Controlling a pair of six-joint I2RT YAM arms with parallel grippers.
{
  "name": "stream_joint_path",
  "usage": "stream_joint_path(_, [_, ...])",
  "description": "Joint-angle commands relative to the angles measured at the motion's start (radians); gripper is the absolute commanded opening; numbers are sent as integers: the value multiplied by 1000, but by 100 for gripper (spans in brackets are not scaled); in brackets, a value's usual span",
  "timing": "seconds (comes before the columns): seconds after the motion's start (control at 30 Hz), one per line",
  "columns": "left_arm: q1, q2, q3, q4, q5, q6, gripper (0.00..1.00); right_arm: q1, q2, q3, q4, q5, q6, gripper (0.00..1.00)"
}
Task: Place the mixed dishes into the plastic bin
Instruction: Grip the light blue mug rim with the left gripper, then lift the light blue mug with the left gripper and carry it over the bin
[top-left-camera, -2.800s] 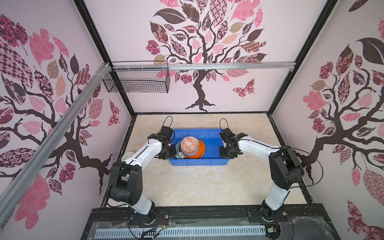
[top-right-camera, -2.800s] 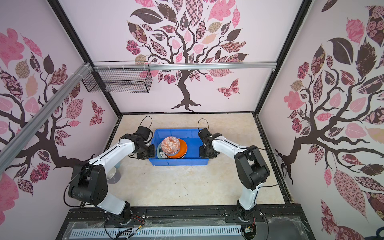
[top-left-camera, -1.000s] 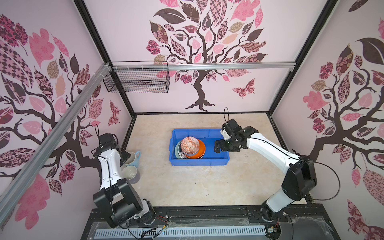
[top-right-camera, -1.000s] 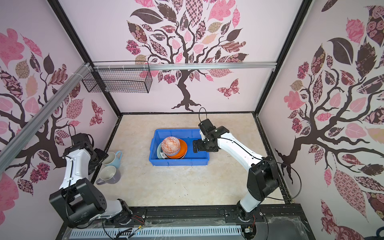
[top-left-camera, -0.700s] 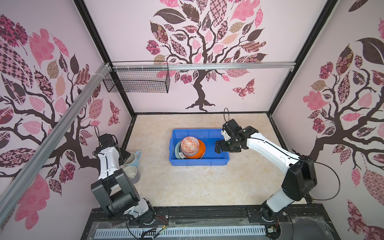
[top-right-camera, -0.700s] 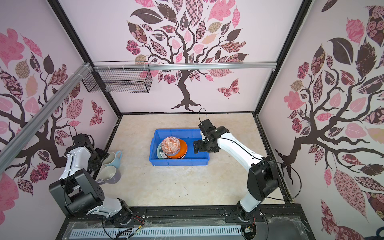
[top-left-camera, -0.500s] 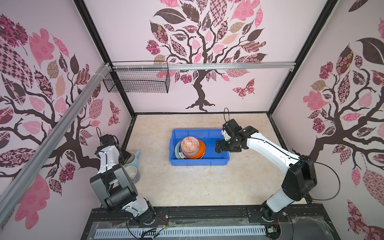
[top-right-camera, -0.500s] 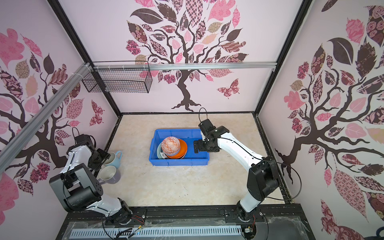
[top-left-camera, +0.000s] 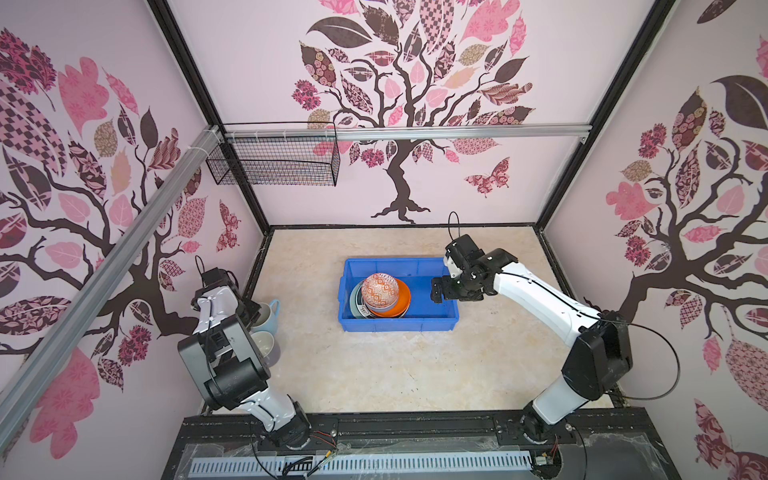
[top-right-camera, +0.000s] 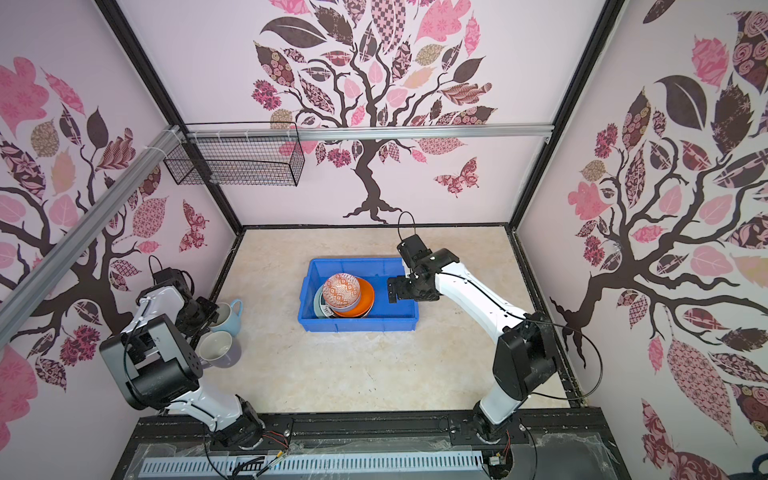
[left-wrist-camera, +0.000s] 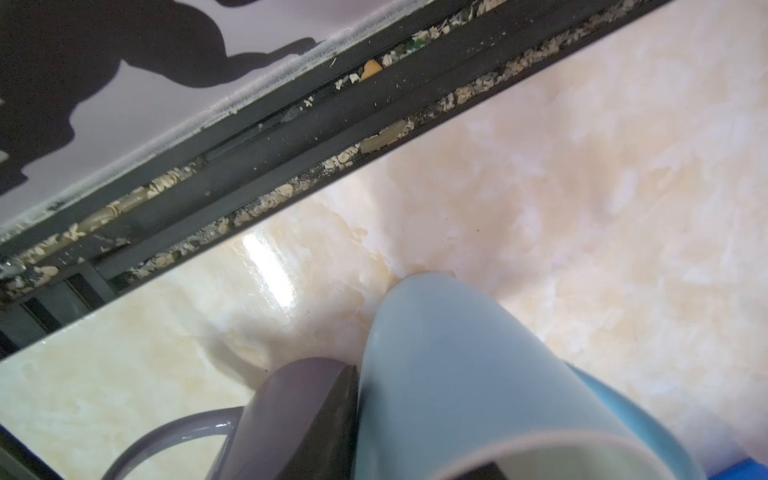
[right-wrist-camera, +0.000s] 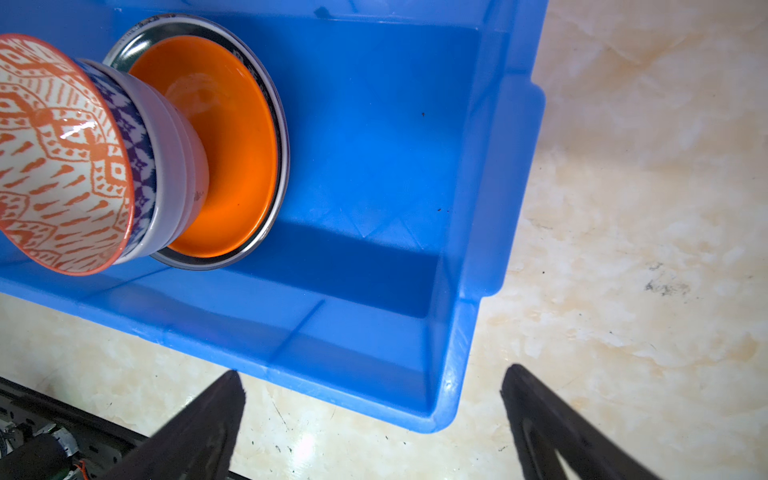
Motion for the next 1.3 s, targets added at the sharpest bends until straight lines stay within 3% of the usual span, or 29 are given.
stream_joint_path(0.0, [4,17,47,7,5,4,20,-4,26,38,-29,17,5,99])
stream_joint_path(0.27, [3,-3,60,-12,23,13,9,-5,21,18,-17,7,13,100])
stream_joint_path(0.43, [-16,-39,80,-33,39,17,8,-5,11,0,-6,2,19,99])
stream_joint_path(0.77, [-153,-155,151,-110,64,-5,7,-8,-53,-87,26,4,30,100])
stream_joint_path(1.07, [-429,-302,240,-206,11,-63,8,-97,-183,-258,52,10,50,100])
stream_joint_path(1.27, [-716,-301,355,-249,-63,-155,9,-117,-273,-365,65,19,61,99])
